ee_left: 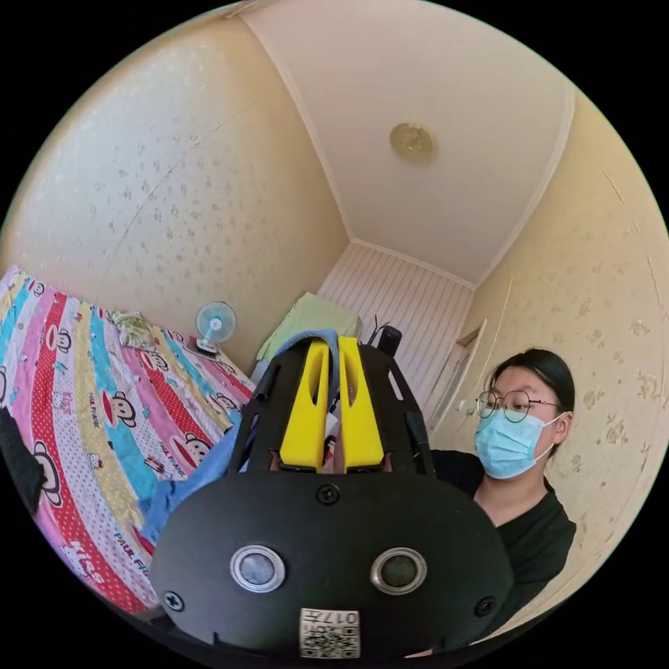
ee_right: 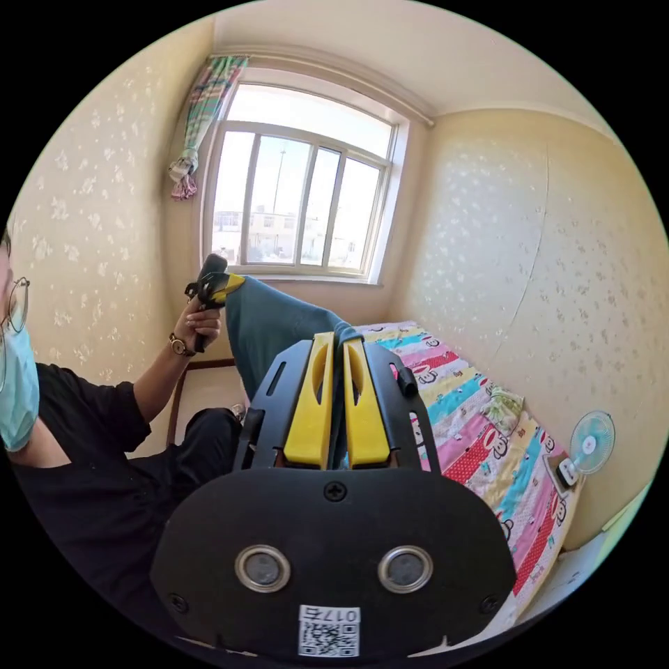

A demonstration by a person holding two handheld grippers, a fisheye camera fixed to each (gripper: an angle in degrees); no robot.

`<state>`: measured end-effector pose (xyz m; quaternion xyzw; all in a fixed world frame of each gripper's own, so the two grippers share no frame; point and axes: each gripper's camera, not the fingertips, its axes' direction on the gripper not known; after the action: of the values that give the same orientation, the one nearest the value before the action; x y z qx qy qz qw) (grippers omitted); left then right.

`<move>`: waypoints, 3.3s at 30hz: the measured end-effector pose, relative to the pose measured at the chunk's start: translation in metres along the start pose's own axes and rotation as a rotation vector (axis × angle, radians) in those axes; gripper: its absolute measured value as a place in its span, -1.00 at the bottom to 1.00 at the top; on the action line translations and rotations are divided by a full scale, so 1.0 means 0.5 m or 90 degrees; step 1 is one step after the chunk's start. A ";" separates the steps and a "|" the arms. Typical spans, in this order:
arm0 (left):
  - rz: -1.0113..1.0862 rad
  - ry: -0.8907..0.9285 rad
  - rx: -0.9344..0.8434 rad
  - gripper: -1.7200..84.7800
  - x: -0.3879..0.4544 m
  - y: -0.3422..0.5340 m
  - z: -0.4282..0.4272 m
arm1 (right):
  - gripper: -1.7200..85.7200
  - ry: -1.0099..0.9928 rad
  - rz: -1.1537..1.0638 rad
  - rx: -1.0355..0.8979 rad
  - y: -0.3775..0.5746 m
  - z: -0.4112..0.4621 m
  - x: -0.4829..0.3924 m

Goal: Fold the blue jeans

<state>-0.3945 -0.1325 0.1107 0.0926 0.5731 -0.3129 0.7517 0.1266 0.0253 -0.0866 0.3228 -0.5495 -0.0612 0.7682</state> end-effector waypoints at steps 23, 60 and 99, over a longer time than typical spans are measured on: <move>-0.278 -0.091 -0.089 -0.97 -0.758 0.195 0.225 | -0.92 0.057 0.271 -0.122 0.097 0.546 0.383; -0.463 -0.414 -0.370 -0.77 -1.143 0.610 0.268 | -0.84 0.045 0.540 -0.696 0.656 0.514 0.627; -0.517 0.119 -0.223 -0.83 -0.990 0.657 0.044 | -0.80 -0.567 0.581 -0.130 0.496 -0.104 0.732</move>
<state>-0.2603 0.2954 0.5011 -0.2405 0.6729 -0.4710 0.5173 0.2501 0.0777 0.3376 -0.0748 -0.8890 0.0916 0.4423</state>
